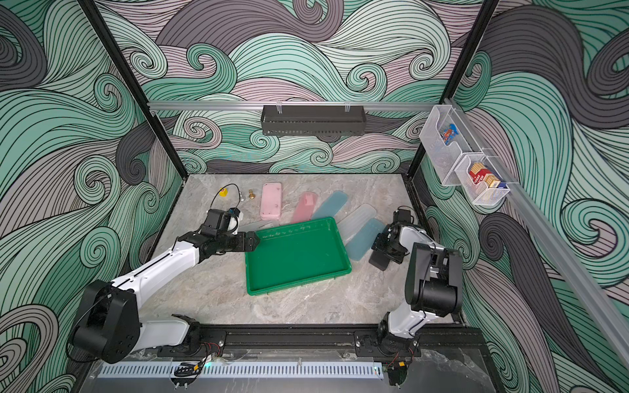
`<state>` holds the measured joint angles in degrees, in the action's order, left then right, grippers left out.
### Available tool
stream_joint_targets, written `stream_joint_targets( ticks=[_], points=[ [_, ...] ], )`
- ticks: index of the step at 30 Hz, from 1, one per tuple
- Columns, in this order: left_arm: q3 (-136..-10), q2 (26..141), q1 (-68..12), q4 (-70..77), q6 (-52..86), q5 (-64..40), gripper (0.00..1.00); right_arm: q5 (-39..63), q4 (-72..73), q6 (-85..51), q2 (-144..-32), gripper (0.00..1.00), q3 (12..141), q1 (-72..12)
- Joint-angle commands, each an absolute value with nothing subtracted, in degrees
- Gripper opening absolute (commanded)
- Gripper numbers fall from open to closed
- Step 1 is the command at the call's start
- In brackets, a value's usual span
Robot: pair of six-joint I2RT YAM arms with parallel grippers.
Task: Put the pencil case into the storage box
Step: Pick up the pencil case from the center of the board, then place the pencil case at the storage box.
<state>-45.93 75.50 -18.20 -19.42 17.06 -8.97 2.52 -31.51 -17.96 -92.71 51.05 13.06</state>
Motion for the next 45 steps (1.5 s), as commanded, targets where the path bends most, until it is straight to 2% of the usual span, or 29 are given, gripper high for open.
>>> stream_joint_targets(
  ticks=[1, 6, 14, 18, 23, 25, 31, 37, 45],
  points=[
    [-45.79, 74.45, -18.63, -20.14, 16.34, -8.7, 0.99, 4.79, -31.41, -16.96, -90.25, 0.54, 50.41, 14.06],
    [-45.68, 74.68, -18.63, -20.3, 16.28, -8.85, 0.99, 5.02, -31.51, -17.61, -86.91, 0.54, 48.95, 15.03],
    [-45.52, 74.2, -18.63, -20.35, 16.59, -8.36, 0.99, 8.77, -35.76, -18.1, -74.37, 0.52, 48.27, 13.93],
    [-45.35, 74.05, -18.64, -20.3, 17.03, -8.05, 0.99, 11.18, -39.4, -16.5, -71.21, 0.51, 51.1, 8.98],
    [-46.17, 73.33, -18.63, -23.62, 17.97, -5.59, 0.99, 11.85, -42.95, -14.42, -68.76, 0.5, 54.41, -1.51],
    [-46.59, 72.79, -18.63, -24.99, 18.3, -4.36, 0.99, 11.05, -44.05, -13.86, -68.91, 0.5, 55.25, -5.05],
    [-50.34, 71.49, -18.63, -33.22, 22.89, 9.59, 0.99, 6.33, -45.26, -11.41, -73.48, 0.5, 57.91, -15.19],
    [-48.6, 66.9, -18.29, -34.44, 28.17, 16.11, 0.99, 3.43, -45.39, -9.08, -80.51, 0.5, 61.86, -20.41],
    [-44.04, 63.59, -18.37, -31.04, 28.8, 6.39, 0.99, 0.35, -45.19, -7.76, -86.82, 0.5, 64.86, -25.09]
  ],
)
